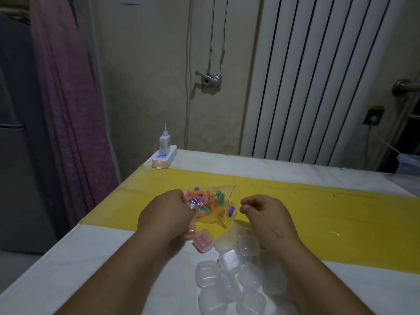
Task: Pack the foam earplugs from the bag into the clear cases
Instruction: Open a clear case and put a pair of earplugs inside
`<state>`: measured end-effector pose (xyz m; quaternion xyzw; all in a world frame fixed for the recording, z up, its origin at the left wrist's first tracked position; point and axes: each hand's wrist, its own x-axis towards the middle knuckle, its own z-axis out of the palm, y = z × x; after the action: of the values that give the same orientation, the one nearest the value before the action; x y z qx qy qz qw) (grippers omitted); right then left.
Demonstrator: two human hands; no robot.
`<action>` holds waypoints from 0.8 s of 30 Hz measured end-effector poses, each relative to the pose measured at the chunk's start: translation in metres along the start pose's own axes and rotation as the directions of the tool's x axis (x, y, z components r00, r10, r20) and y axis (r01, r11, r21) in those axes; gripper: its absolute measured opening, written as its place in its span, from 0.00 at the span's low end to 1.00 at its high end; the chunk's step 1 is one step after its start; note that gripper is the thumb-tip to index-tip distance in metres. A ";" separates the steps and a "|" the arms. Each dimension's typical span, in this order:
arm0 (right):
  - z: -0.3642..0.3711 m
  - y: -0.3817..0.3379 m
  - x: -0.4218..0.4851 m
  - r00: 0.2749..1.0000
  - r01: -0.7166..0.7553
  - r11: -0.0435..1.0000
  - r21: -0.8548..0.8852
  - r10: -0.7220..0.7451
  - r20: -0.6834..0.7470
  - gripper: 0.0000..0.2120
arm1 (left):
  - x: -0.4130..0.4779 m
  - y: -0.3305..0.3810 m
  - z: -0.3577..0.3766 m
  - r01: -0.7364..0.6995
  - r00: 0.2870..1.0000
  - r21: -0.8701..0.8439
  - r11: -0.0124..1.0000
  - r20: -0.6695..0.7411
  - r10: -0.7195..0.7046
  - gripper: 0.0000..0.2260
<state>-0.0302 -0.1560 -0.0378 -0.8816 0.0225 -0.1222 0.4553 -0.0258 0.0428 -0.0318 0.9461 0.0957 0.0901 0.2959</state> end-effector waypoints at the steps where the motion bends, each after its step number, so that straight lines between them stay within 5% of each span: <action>1: 0.002 0.000 0.001 1.000 -0.008 0.999 -0.035 0.009 0.022 0.09 | 0.002 -0.001 0.000 -0.001 0.999 0.021 1.000 -0.037 0.002 0.04; 5: 0.009 -0.001 0.006 0.992 -0.003 0.992 -0.126 0.019 0.125 0.14 | 0.006 -0.003 0.003 -0.035 0.988 -0.032 0.999 -0.150 0.030 0.04; 11: 0.015 -0.010 0.015 0.977 0.052 0.959 -0.277 0.008 0.211 0.17 | 0.011 -0.005 0.015 -0.197 0.973 -0.078 0.977 -0.139 0.185 0.06; 24: 0.045 -0.032 0.043 0.978 0.085 0.912 -0.402 0.000 0.208 0.11 | 0.015 -0.007 0.021 -0.144 0.976 -0.096 0.985 -0.178 0.125 0.05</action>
<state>0.0199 -0.1081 -0.0289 -0.9653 -0.0182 -0.0340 0.2582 -0.0078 0.0406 -0.0510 0.9216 0.0514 0.1962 0.3309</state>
